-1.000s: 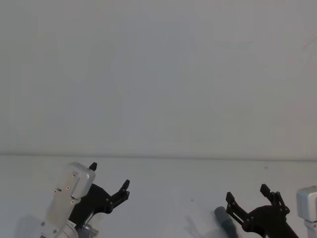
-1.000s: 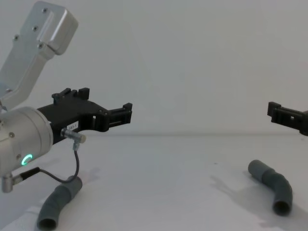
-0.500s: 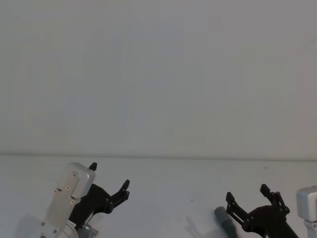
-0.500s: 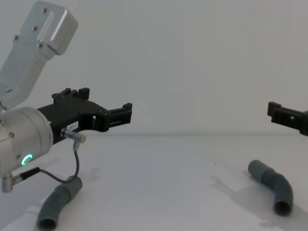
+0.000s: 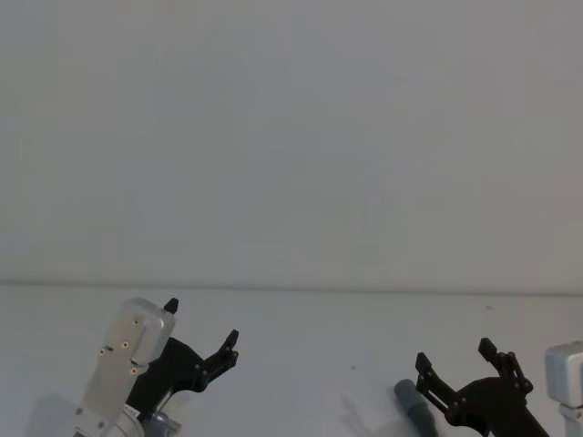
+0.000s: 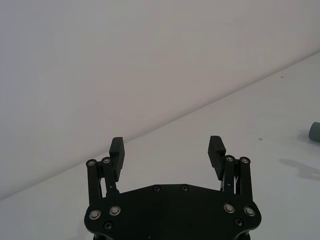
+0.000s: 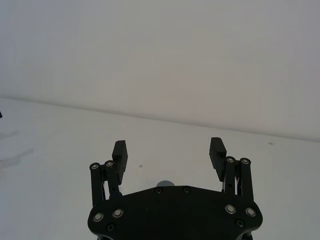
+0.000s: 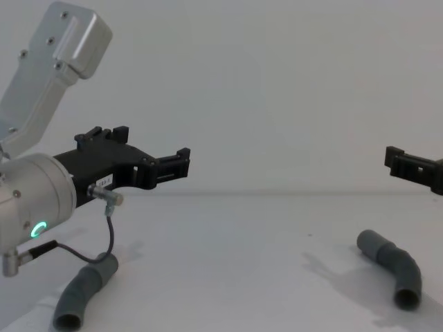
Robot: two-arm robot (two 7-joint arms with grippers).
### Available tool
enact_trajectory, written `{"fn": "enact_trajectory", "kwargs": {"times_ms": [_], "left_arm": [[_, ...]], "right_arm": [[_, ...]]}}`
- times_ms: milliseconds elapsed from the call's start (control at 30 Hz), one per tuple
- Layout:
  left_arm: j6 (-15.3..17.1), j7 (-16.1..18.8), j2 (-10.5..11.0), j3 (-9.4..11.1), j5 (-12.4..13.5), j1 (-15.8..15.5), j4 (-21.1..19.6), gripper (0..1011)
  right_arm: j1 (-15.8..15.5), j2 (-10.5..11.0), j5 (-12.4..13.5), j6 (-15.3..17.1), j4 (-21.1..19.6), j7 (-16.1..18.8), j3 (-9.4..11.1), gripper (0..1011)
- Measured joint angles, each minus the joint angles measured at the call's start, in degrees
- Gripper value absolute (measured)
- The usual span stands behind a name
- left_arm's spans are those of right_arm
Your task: Use both hands to pick up one end of the pipe from the table, align the ends, and insert them.
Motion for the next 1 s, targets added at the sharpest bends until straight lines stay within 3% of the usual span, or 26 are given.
{"fn": "enact_trajectory", "kwargs": {"times_ms": [800, 1000], "left_arm": [[0.04, -0.08, -0.01, -0.05, 0.0, -0.02, 0.0, 1001], [2.06, -0.89, 0.19, -0.67, -0.91, -0.03, -0.3, 1001]], "right_arm": [[0.0, 0.0, 0.0, 0.0, 0.0, 0.0, 0.0, 1000], [0.0, 0.0, 0.0, 0.0, 0.0, 0.0, 0.0, 1000]]}}
